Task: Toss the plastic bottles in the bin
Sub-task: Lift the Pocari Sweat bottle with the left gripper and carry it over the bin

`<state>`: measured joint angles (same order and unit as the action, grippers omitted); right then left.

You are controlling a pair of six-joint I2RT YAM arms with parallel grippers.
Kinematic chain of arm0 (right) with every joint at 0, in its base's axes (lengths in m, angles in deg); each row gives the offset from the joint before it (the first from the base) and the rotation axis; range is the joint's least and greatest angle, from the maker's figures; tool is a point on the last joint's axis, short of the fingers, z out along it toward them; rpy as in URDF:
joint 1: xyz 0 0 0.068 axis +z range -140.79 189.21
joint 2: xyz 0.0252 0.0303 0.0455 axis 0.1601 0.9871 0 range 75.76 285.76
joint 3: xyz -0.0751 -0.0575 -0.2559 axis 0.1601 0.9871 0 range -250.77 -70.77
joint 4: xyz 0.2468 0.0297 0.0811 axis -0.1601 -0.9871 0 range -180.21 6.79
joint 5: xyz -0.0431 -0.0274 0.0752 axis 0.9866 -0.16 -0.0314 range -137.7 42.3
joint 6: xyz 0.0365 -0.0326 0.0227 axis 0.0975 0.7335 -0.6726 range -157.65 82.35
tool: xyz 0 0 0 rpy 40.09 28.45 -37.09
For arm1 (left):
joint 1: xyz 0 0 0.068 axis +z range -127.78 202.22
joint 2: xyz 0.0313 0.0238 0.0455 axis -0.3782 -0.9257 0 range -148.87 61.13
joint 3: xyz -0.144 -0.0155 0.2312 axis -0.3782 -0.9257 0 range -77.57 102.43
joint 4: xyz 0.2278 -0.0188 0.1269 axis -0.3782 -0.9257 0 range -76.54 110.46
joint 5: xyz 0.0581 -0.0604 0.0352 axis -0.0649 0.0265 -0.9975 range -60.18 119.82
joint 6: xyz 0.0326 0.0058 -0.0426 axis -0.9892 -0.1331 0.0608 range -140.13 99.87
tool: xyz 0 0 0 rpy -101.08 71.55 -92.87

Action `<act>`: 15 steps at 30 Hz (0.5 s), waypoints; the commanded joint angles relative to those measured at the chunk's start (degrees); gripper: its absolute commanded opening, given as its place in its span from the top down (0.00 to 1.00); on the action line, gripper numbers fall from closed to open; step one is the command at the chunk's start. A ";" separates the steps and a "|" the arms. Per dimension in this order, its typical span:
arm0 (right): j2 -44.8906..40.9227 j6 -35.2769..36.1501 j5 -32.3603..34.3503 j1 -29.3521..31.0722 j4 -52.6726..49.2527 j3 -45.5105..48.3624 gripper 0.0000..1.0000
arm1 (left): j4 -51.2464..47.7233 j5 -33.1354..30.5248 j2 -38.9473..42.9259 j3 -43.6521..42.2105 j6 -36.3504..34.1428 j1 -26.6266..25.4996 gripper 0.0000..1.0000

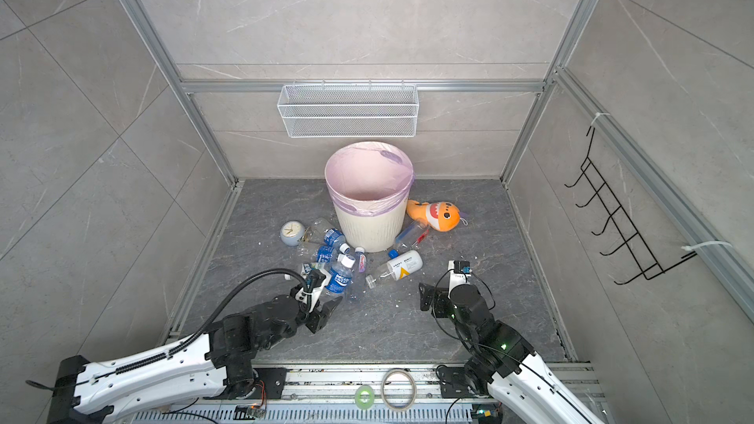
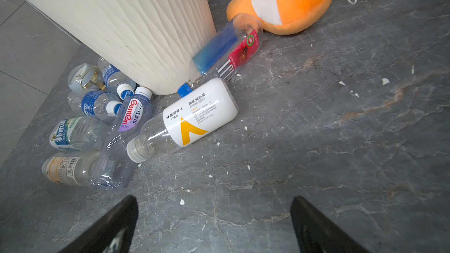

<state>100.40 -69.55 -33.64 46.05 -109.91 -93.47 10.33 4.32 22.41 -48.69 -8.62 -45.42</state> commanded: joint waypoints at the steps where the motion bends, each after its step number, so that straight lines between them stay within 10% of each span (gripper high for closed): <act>1: -0.03 0.79 -0.09 0.25 0.62 0.66 0.00 | -1.21 -4.77 3.44 3.03 -1.05 -0.30 0.42; 11: -0.49 0.64 -0.27 0.27 0.59 0.82 0.00 | 0.54 -5.91 -5.05 22.36 -13.77 0.66 0.45; 15: -0.65 0.68 -0.18 0.28 0.46 0.87 0.00 | 0.95 11.60 -15.05 35.62 -12.46 13.94 0.46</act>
<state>100.38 -69.57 -33.64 46.05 -109.91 -93.47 8.03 5.53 12.18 -20.40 -19.11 -38.86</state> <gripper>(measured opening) 0.990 0.567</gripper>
